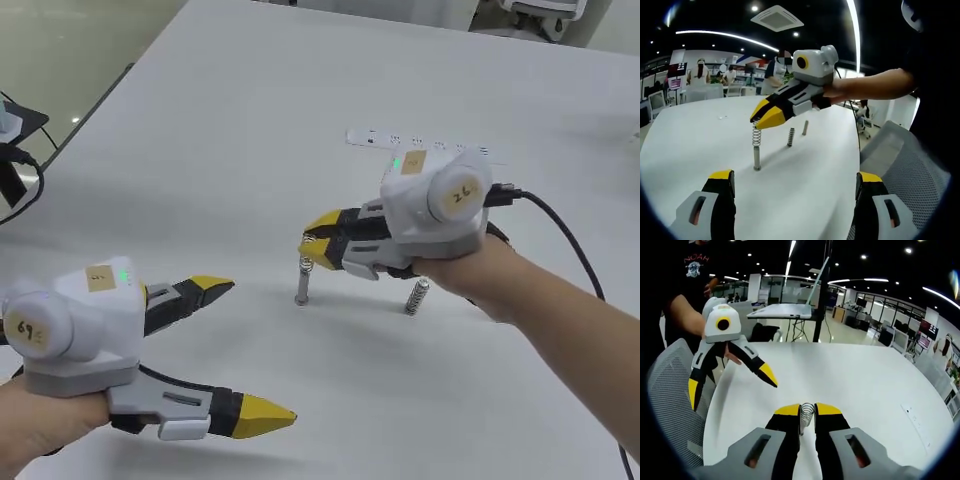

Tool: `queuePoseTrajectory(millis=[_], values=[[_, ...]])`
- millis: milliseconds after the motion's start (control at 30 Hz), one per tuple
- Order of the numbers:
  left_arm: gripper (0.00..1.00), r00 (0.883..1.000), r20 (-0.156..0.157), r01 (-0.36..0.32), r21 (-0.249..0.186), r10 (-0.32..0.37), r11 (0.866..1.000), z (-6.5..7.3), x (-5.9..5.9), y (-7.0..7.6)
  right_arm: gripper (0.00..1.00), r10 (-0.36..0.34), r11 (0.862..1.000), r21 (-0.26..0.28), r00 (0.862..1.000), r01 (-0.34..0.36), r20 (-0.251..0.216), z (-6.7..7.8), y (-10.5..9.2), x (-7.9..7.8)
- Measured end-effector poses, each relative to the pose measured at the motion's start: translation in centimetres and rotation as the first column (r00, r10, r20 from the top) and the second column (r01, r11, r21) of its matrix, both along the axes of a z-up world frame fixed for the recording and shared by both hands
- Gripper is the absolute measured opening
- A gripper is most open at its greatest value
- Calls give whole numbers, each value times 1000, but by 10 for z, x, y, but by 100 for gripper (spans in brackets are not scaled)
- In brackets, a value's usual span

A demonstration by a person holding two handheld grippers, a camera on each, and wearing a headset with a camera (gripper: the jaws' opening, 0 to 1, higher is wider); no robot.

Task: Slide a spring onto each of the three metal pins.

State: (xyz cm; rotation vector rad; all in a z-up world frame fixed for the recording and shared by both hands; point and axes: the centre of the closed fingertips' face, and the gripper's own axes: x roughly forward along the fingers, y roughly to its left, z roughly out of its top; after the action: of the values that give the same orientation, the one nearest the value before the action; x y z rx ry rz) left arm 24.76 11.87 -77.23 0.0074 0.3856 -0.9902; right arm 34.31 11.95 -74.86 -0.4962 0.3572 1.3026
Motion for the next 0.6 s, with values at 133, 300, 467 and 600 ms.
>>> queuePoseTrajectory(millis=[133, 300, 467, 600], values=[[98, 1000, 0, 0, -3, 0, 1000, 1, 0, 0, 8, -9, 1000, 5, 1000, 9, -11, -2, -1, 1], [98, 1000, 0, -2, -1, 2, 1000, 1, 0, 0, 8, -8, 1000, 4, 1000, 8, -17, -4, 0, 0], [98, 1000, -1, -3, 0, 3, 1000, 1, 0, 1, 8, -9, 1000, -1, 1000, 9, -21, -7, 0, 1], [97, 1000, -4, -3, 1, 3, 1000, 0, -1, 1, 8, -11, 1000, -8, 1000, 11, -30, -12, 0, 0]])
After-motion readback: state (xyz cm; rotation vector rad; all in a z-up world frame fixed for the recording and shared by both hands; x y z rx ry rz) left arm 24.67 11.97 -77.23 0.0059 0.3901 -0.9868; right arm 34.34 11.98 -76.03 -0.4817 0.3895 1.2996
